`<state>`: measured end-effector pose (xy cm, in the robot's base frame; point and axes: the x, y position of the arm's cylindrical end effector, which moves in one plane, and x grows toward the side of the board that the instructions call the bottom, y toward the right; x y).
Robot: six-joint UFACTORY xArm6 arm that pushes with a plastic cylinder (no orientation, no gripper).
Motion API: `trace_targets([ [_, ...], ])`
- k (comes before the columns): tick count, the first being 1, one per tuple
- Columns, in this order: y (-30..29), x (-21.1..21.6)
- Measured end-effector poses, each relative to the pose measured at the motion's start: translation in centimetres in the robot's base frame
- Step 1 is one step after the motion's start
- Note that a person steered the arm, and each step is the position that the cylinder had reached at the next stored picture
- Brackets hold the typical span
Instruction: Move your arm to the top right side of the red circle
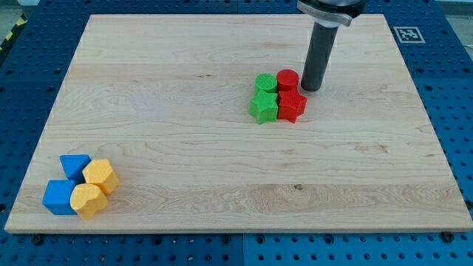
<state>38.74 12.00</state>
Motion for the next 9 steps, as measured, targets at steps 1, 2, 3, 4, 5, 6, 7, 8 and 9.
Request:
trace_targets([
  [1, 0.0, -0.4],
  [2, 0.0, -0.7],
  [3, 0.0, -1.0],
  [4, 0.0, -1.2],
  [5, 0.0, -1.3],
  [6, 0.0, -1.5],
  [7, 0.0, -1.7],
  [8, 0.0, -2.0],
  [9, 0.0, -2.3],
])
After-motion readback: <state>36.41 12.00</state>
